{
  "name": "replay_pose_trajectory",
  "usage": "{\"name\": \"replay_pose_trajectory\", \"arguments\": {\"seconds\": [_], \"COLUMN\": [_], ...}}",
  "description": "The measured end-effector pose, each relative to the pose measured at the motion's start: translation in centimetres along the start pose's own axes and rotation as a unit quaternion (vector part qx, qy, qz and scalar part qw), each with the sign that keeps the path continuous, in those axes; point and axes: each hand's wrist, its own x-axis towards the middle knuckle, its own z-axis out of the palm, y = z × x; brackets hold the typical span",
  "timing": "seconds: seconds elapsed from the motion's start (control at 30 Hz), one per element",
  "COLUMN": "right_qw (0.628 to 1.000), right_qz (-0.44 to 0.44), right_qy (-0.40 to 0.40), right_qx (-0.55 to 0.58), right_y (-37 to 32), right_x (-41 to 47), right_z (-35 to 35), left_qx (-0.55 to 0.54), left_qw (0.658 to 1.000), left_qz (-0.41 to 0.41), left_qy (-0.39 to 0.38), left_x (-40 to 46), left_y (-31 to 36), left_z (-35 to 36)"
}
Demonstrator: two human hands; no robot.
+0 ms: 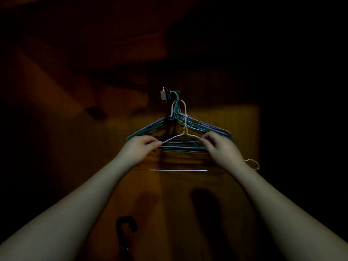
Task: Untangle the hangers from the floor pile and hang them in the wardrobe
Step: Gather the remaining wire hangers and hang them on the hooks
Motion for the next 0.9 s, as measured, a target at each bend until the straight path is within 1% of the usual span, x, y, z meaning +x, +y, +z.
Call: {"name": "replay_pose_trajectory", "arguments": {"seconds": [0.07, 0.13, 0.3, 0.4, 0.57, 0.73, 0.9], "right_qw": [1.0, 0.999, 0.999, 0.999, 0.999, 0.999, 0.999], "right_qz": [0.017, 0.033, 0.038, 0.039, 0.033, 0.031, 0.026], "right_qy": [0.018, 0.029, 0.031, 0.027, 0.022, 0.012, -0.024], "right_qx": [0.007, 0.01, -0.011, -0.016, -0.012, 0.002, -0.017], "right_y": [0.5, 0.8, 0.2, -0.5, -0.9, -1.5, -1.8], "right_x": [1.0, 2.3, 6.3, 8.4, 10.9, 11.7, 11.2], "right_z": [-0.8, -1.3, -1.8, -2.1, -2.4, -1.9, -0.1], "left_qx": [0.029, 0.064, 0.074, 0.081, 0.087, 0.122, 0.151], "left_qw": [1.0, 0.997, 0.986, 0.979, 0.975, 0.968, 0.967], "left_qz": [0.0, 0.011, 0.022, 0.013, -0.004, -0.005, -0.026], "left_qy": [0.013, 0.043, 0.147, 0.189, 0.207, 0.221, 0.206], "left_x": [0.4, 0.7, 2.2, 3.3, 5.2, 6.2, 6.2], "left_y": [-0.7, -1.2, -1.6, -1.7, -1.8, -2.4, -4.9], "left_z": [-0.2, -0.3, -0.5, -0.7, -1.3, -1.8, -1.4]}}
